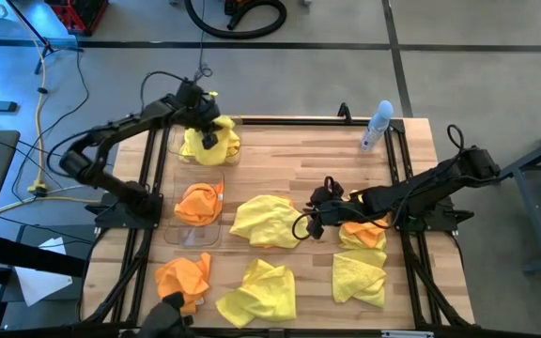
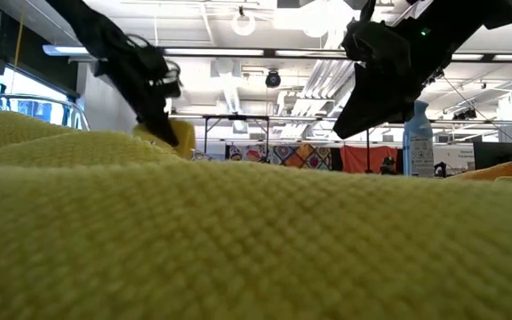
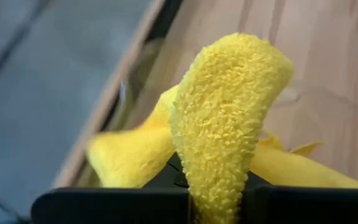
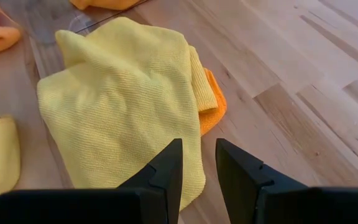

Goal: Sort microfiber towel by color & place in baskets
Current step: Put the yellow microfiber towel into the top transparent bin

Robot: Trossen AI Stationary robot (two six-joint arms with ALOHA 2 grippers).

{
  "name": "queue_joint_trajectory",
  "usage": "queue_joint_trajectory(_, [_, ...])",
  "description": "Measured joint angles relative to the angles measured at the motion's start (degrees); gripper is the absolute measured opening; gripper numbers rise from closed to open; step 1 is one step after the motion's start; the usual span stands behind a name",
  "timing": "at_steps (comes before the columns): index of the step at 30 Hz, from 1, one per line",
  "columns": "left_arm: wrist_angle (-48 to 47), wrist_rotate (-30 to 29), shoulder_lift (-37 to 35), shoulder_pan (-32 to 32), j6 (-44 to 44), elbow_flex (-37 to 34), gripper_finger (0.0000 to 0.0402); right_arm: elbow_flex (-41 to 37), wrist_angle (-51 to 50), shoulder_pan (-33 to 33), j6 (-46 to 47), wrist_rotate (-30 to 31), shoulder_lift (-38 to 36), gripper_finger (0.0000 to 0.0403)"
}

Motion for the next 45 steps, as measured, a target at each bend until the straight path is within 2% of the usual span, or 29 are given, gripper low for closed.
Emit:
queue_joint_trajectory(2, [-1.4, -3.8, 2.1, -0.4, -4.1, 0.9, 0.0000, 0.0, 0.0, 0.0, -0.1, 0.0, 0.0, 0.0089])
queue_joint_trajectory(6, [-8.1, -15.8, 6.1, -1.3, -18.6, 4.5, 0.0000, 0.0, -0.1, -0.3, -0.8, 0.0, 0.0, 0.0089])
queue_joint_trajectory(11, [-14.8, -17.5, 10.5, -1.3, -39.3, 7.9, 0.0000, 0.0, -0.3, -1.2, -1.3, 0.0, 0.0, 0.0089])
queue_joint_trajectory(14, [-14.8, -17.5, 12.6, -1.3, -47.1, 8.3, 0.0000, 0.0, -0.3, -1.6, -1.4, 0.0, 0.0, 0.0089])
queue_joint_trajectory(20, [-14.2, -17.9, 16.6, -1.2, -48.8, 8.4, 0.0014, 0.0, -0.3, -1.5, -2.4, 0.0, 0.0, 0.0089])
queue_joint_trajectory(28, [-12.6, -17.4, 17.7, -1.2, -49.2, 8.4, 0.0071, 0.0, -0.3, -1.5, -2.9, 0.0, 0.0, 0.0089])
queue_joint_trajectory(35, [-13.5, -17.4, 12.7, -1.2, -51.2, 8.2, 0.0109, 0.0, -0.3, -1.5, -2.9, 0.0, 0.0, 0.0089])
queue_joint_trajectory(45, [-13.9, -17.4, -0.1, -1.4, -52.2, 8.2, 0.0112, 0.0, -0.3, -1.5, -2.9, -0.5, 0.0, 0.0089])
